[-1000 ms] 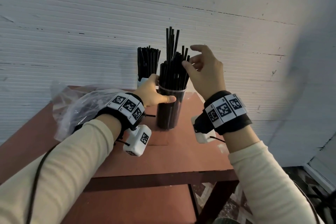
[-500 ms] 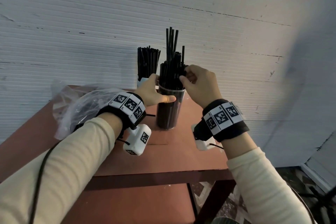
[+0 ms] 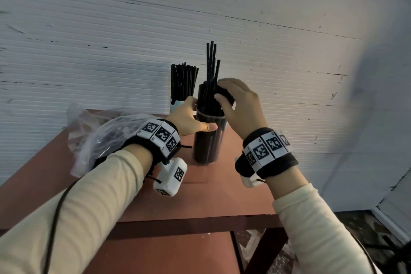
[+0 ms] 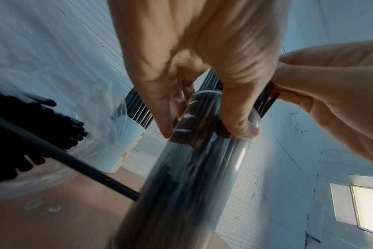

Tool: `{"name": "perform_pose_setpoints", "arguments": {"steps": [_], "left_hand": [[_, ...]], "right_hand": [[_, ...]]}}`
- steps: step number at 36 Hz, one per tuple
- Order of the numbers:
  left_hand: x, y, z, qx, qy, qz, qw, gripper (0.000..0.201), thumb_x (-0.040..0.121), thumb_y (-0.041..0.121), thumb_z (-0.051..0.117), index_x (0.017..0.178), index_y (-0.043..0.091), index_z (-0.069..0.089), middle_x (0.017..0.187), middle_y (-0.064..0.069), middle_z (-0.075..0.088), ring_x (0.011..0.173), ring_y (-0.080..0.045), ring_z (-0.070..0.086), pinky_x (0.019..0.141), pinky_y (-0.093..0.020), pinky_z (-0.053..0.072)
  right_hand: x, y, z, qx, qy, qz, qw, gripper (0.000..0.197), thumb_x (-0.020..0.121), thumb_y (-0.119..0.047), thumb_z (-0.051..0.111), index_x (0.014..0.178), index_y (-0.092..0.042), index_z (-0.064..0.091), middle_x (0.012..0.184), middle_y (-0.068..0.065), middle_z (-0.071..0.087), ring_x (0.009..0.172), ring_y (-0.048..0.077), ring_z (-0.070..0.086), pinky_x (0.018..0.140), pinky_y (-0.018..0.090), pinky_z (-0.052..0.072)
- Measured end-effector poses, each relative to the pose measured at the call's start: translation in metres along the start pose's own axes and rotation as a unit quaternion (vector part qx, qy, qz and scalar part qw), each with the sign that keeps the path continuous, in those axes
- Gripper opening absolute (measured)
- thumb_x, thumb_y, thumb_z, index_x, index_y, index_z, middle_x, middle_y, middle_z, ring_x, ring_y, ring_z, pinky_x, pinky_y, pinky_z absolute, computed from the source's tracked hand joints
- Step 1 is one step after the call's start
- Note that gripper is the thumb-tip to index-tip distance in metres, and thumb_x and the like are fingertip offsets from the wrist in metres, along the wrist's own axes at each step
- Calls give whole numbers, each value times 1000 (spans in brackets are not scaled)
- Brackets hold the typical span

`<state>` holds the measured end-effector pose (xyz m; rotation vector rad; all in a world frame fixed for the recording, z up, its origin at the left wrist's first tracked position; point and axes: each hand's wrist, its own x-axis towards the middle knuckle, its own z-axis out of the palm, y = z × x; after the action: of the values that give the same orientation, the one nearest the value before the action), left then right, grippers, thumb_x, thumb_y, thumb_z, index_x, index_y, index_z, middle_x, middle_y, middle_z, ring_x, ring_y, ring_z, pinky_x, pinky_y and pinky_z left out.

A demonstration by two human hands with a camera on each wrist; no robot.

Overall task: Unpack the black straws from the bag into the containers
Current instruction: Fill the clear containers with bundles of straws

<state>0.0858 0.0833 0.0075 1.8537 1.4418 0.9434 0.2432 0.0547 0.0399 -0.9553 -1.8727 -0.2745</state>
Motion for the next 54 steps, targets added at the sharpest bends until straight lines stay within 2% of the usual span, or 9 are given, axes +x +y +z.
{"name": "perform_pose_setpoints", "arguments": {"steps": [5, 10, 13, 19, 28, 34, 40, 51, 54], "left_hand": [[-1, 0, 0, 2, 0, 3, 1000, 76, 72, 34, 84, 133, 18, 41, 117, 10, 51, 110, -12, 52, 92, -25, 37], [-2, 0, 0, 11, 5, 13, 1000, 79, 72, 34, 84, 136, 16, 40, 116, 10, 49, 111, -12, 51, 92, -24, 36], [-2, 2, 0, 17, 7, 8, 1000, 82, 72, 34, 84, 138, 15, 38, 121, 7, 50, 113, -12, 49, 95, -26, 36], [-2, 1, -1, 9, 23, 0, 1000, 88, 59, 44, 90, 129, 18, 44, 125, 5, 57, 113, -16, 56, 95, -31, 43], [-2, -3, -17, -12, -59, -3, 998, 94, 61, 46, 88, 141, 25, 43, 126, 7, 57, 115, -14, 58, 105, -34, 42], [-1, -1, -14, 13, -32, -3, 999, 82, 70, 38, 85, 138, 19, 43, 128, 4, 56, 116, -15, 54, 103, -33, 41], [-1, -4, -11, -4, -28, -21, 999, 85, 69, 40, 86, 137, 18, 40, 129, 2, 57, 120, -18, 53, 102, -34, 41], [-5, -1, -11, -5, -20, -19, 1000, 82, 70, 39, 85, 136, 17, 40, 129, 2, 57, 117, -16, 53, 91, -27, 36], [-5, 1, -11, 1, -20, -23, 1000, 83, 72, 38, 84, 138, 17, 39, 131, 1, 55, 117, -16, 51, 93, -28, 36]], "right_hand": [[-8, 1, 4, -61, -5, -10, 998, 25, 92, -15, 55, 111, -5, 68, 112, 6, 66, 109, 23, 59, 99, 36, 44], [7, -5, -6, -14, -33, 26, 999, 39, 92, -22, 55, 128, -5, 57, 135, 7, 53, 131, 19, 43, 110, 23, 29], [22, -13, -13, 22, -14, 15, 1000, 56, 93, -26, 57, 144, -11, 39, 144, 4, 43, 130, 11, 42, 101, 5, 27], [37, -15, -7, 26, -29, 22, 999, 40, 92, -13, 58, 132, -16, 54, 122, 2, 59, 97, 12, 61, 87, 32, 55], [24, -12, -16, 63, -7, 61, 996, 31, 89, -10, 63, 118, -18, 60, 98, -5, 65, 85, 9, 64, 81, 23, 54], [20, -21, -18, 102, 48, 58, 992, 20, 86, -11, 67, 105, -14, 60, 86, -3, 67, 81, 9, 65, 79, 22, 54], [8, -15, -3, 71, -11, 79, 994, 18, 87, -12, 66, 104, -16, 60, 83, -3, 67, 79, 12, 64, 77, 27, 55], [0, -12, 6, -18, 66, 19, 997, 20, 87, -24, 67, 100, -11, 72, 111, 9, 52, 99, 20, 48, 88, 27, 41], [20, -11, -4, 4, 55, 7, 998, 39, 88, -24, 64, 125, -11, 60, 133, 10, 43, 115, 15, 46, 100, 23, 39]]}}
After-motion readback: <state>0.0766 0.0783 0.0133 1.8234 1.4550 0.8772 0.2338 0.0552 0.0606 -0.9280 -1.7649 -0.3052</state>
